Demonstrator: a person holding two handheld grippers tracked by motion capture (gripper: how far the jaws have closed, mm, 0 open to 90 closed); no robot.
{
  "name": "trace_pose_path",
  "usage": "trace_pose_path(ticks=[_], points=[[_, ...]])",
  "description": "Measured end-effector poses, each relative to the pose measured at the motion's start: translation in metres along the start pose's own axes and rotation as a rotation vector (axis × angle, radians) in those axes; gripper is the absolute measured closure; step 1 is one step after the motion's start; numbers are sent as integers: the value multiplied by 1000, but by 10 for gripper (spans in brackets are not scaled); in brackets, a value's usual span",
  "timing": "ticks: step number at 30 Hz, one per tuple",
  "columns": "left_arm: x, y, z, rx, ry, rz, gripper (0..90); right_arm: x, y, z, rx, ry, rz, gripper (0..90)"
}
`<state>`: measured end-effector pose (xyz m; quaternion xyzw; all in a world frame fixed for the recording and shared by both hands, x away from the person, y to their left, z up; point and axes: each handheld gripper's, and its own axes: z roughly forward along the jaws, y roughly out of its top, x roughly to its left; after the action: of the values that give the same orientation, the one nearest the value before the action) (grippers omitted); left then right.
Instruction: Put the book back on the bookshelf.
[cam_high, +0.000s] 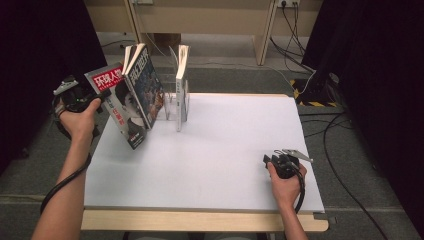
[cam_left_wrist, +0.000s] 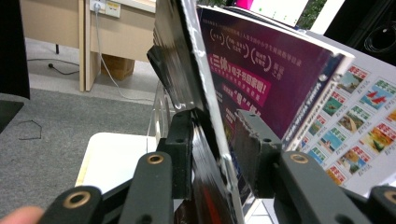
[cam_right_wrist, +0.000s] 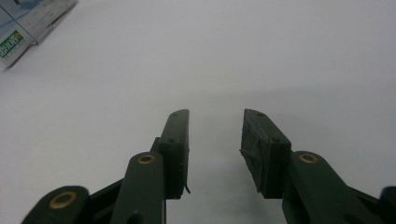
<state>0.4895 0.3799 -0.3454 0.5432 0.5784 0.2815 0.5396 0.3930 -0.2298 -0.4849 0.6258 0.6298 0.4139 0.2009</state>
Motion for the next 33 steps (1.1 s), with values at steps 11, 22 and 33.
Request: trace_pose_path(ticks=[11,22,33], points=[[-4,-9,16,49,6,-29,701,-2,0,0,5,2,2,620],[-14,-2,15,103,3,-39,861,-2,0,0,20,0,19,619],[-18,0,-1,69,-4,4,863,-2,0,-1,6,0,8,620]])
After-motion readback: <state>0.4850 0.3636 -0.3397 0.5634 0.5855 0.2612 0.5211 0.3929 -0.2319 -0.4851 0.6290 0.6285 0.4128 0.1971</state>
